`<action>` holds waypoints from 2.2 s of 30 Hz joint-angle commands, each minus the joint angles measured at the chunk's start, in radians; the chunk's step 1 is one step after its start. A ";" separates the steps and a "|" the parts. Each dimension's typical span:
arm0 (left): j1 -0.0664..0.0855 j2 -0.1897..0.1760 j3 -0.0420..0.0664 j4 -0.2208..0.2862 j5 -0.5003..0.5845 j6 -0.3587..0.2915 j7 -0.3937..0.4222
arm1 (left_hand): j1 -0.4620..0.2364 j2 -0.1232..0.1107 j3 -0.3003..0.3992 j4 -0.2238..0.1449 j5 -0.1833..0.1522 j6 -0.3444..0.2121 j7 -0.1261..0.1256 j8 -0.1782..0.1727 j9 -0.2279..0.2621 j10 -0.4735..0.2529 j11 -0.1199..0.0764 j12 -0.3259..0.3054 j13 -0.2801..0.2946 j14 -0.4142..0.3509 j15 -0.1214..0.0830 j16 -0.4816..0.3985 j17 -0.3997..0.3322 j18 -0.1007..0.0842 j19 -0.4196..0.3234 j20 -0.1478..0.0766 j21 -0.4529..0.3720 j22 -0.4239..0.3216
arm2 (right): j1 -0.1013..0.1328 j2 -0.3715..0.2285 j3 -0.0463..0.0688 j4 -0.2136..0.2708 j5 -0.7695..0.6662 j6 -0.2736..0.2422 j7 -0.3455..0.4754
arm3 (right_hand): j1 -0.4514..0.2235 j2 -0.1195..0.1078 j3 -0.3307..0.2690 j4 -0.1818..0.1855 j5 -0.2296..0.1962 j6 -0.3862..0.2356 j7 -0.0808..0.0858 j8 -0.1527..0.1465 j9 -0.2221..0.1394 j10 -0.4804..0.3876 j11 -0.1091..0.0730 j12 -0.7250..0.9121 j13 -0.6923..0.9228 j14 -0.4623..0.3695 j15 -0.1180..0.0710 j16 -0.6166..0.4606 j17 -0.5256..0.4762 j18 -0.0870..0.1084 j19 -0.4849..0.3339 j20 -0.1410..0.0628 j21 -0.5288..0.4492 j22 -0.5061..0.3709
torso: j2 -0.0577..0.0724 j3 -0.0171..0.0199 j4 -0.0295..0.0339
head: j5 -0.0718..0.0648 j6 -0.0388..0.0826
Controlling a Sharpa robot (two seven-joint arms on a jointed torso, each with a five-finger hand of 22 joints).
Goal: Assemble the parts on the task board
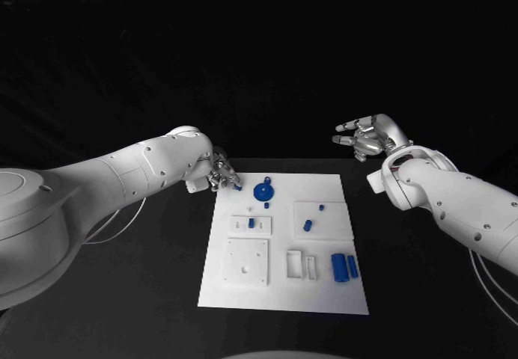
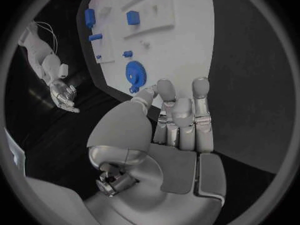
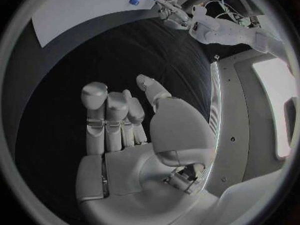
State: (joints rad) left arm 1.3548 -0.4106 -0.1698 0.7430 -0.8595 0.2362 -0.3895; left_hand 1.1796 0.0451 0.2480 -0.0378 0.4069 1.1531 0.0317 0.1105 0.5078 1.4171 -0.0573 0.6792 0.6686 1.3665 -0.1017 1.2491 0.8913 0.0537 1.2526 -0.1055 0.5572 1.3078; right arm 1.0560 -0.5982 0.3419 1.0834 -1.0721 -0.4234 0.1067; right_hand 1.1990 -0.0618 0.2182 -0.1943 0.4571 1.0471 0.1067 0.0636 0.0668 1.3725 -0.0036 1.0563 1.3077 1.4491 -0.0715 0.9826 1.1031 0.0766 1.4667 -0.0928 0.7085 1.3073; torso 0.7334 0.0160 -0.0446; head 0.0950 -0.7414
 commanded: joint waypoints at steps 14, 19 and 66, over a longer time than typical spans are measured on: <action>0.006 -0.137 0.002 0.282 0.106 -0.189 -0.052 | -0.076 -0.033 0.141 -0.143 0.122 0.086 -0.037 -0.018 0.242 0.044 -0.019 -0.022 -0.005 0.032 -0.007 0.020 0.038 0.024 0.009 0.005 0.013 0.019 | 0.000 -0.011 0.000 -0.003 -0.004 0.022 0.001 | -0.010 0.001 -0.001 0.008 0.007 -0.002 0.000 -0.001 0.002 0.003 -0.003 0.005 0.061 0.006 -0.003 0.003 0.001 0.016 0.055 -0.002 0.004 0.051 | -0.010 0.0012 0.0161 | 0.002 -0.004; 0.008 -0.197 0.000 0.401 0.119 -0.241 -0.064 | -0.093 -0.048 0.146 -0.150 0.169 0.112 -0.047 -0.008 0.261 0.064 -0.026 -0.026 -0.006 0.043 -0.011 0.024 0.047 0.025 0.015 0.005 0.016 0.019 | 0.000 -0.015 0.000 -0.006 -0.004 0.024 0.000 | -0.009 0.001 -0.003 0.010 0.009 -0.002 0.000 -0.001 0.002 0.003 -0.003 0.005 0.061 0.006 -0.003 0.003 0.001 0.016 0.055 -0.002 0.005 0.050 | -0.015 0.0024 0.0219 | 0.002 -0.009; -0.082 -0.313 -0.072 0.685 -0.152 -0.571 -0.091 | -0.105 -0.087 0.168 -0.137 0.231 0.173 -0.065 -0.043 0.375 0.094 -0.036 0.013 -0.013 0.084 -0.019 0.036 0.087 0.061 0.037 0.032 0.028 0.018 | -0.023 -0.024 0.000 -0.012 0.000 0.030 0.002 | -0.010 0.002 -0.005 0.013 0.012 -0.003 0.000 -0.001 0.002 0.003 -0.003 0.004 0.061 0.006 -0.003 0.002 0.000 0.016 0.055 -0.002 0.004 0.050 | -0.023 0.0041 0.0320 | 0.004 -0.050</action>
State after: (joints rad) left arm 1.2766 -0.7253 -0.2422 1.4227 -0.9944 -0.3064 -0.4753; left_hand 1.0652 -0.0439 0.3452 -0.1092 0.6339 1.2241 0.0496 0.0648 0.8265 1.4721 -0.0801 0.6873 0.6571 1.4425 -0.1226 1.2819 0.9770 0.1010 1.2869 -0.0750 0.5809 1.3073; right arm 1.0339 -0.6215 0.3416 1.0702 -1.0713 -0.4060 0.1036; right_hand 1.1990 -0.0618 0.2128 -0.1890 0.4656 1.0471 0.1067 0.0636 0.0672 1.3725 -0.0036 1.0563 1.3077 1.4491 -0.0715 0.9826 1.1025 0.0766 1.4667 -0.0928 0.7085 1.3073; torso 0.7103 0.0201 -0.0132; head 0.0985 -0.7889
